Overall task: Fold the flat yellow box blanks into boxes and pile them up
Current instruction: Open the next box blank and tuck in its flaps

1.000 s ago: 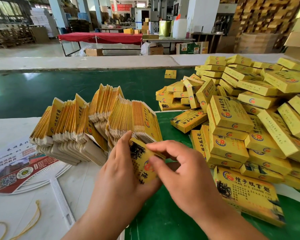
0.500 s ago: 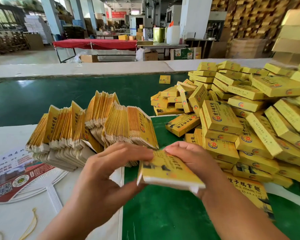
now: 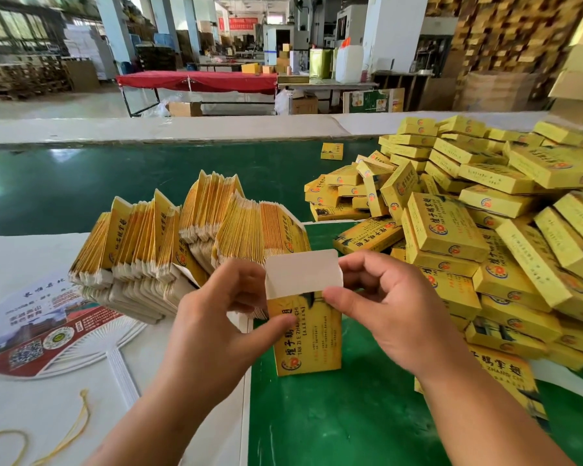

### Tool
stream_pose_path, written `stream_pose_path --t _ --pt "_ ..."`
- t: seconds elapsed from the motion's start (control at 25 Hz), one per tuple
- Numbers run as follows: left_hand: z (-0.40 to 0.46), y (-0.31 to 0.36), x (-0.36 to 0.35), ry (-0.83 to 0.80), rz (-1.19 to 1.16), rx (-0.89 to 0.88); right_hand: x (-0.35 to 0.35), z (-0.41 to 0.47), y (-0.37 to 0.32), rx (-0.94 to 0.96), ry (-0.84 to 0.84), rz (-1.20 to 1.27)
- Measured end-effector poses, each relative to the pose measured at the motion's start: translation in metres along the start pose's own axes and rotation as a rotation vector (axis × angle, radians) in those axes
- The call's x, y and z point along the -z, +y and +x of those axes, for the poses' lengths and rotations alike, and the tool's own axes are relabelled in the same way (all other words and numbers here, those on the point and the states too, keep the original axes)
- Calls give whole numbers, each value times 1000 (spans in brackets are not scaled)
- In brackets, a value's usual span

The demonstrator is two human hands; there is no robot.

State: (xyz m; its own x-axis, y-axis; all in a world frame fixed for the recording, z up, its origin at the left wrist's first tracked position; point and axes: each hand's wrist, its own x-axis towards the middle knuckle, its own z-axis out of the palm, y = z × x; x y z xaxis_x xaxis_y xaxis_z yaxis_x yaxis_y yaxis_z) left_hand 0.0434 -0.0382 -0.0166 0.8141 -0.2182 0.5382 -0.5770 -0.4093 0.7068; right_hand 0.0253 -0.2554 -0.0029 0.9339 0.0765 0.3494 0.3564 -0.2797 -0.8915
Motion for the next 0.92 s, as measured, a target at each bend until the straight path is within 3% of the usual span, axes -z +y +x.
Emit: stream_pose_path --t 0.12,0.24,0.4,0.6,0.92 --pt "-1 -2 -1 69 -97 -120 5 0 1 -5 -15 32" --pt "-1 -6 0 29 -165 -129 7 1 0 -1 -45 26" --pt "-1 -6 -4 -65 -70 -154 8 0 -2 49 -34 -33" --pt "3 -6 1 -26 -23 -136 2 -4 -4 239 35 -188" --pt "4 -1 7 -42 28 -163 4 -3 -4 286 -25 -177"
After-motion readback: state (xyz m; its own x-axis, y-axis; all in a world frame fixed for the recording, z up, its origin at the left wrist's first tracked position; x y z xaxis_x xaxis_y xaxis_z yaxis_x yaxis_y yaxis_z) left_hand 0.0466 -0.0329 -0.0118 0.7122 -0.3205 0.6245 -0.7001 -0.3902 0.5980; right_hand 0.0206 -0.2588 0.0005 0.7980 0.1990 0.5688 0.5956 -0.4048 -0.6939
